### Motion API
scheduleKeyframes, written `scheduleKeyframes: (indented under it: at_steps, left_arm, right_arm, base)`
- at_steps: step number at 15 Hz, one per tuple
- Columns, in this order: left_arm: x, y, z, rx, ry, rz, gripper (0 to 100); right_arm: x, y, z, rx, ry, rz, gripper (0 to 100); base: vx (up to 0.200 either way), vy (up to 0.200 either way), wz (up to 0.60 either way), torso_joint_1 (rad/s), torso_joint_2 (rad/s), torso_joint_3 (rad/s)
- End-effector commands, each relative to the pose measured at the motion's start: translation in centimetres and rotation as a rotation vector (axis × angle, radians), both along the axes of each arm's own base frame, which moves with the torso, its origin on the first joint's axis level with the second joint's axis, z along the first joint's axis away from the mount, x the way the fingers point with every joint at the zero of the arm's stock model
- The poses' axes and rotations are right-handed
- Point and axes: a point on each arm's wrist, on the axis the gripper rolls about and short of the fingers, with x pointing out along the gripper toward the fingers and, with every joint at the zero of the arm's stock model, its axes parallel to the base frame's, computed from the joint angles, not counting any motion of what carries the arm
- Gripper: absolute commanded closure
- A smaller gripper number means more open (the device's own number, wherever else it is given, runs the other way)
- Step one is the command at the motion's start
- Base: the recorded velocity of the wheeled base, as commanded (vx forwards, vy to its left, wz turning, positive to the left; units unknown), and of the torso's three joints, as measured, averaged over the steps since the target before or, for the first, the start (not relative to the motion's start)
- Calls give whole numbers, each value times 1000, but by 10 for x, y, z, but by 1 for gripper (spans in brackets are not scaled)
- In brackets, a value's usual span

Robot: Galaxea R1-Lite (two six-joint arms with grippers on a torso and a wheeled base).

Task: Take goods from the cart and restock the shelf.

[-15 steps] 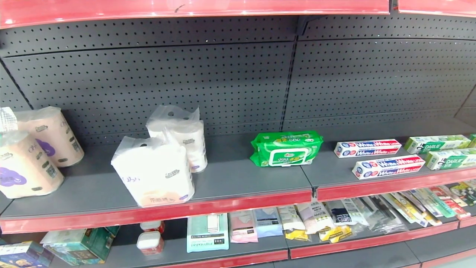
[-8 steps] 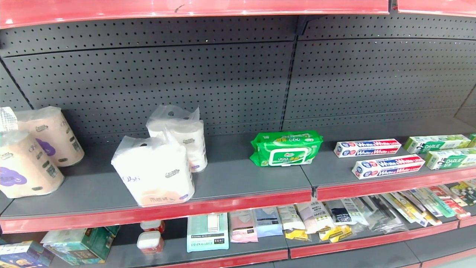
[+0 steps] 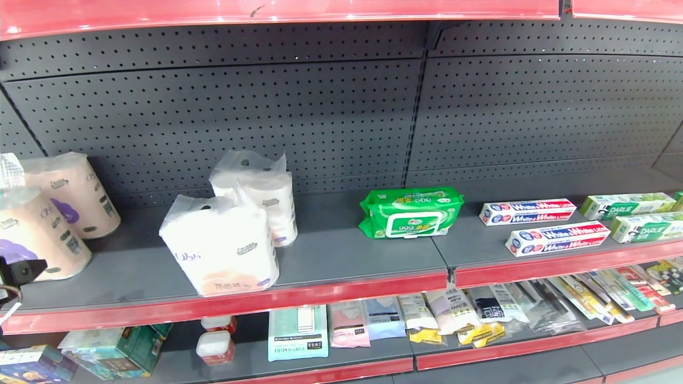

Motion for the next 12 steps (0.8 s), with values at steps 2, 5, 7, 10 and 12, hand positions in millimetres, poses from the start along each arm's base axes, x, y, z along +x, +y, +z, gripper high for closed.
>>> scheduleKeyframes:
  at_steps: [2, 5, 7, 10, 12]
  left_arm:
    - [36, 7, -40, -54, 144, -39, 0]
    - [61, 4, -58, -66, 191, -87, 0]
    - [75, 1, -62, -63, 189, -117, 0]
    - [98, -5, -74, -55, 169, -159, 0]
    - [106, -9, -81, -68, 185, -173, 0]
  right_arm:
    - [0, 0, 0, 1, 3, 0, 0]
    - [0, 0, 0, 1, 3, 0, 0]
    - [0, 0, 0, 1, 3, 0, 0]
    - [0, 0, 0, 1, 3, 0, 0]
    - [0, 0, 0, 1, 3, 0, 0]
  base:
    - [0, 0, 0, 0, 0, 0]
    - [0, 0, 0, 0, 0, 0]
    - [0, 0, 0, 0, 0, 0]
    - [0, 0, 0, 0, 0, 0]
    - [0, 0, 0, 0, 0, 0]
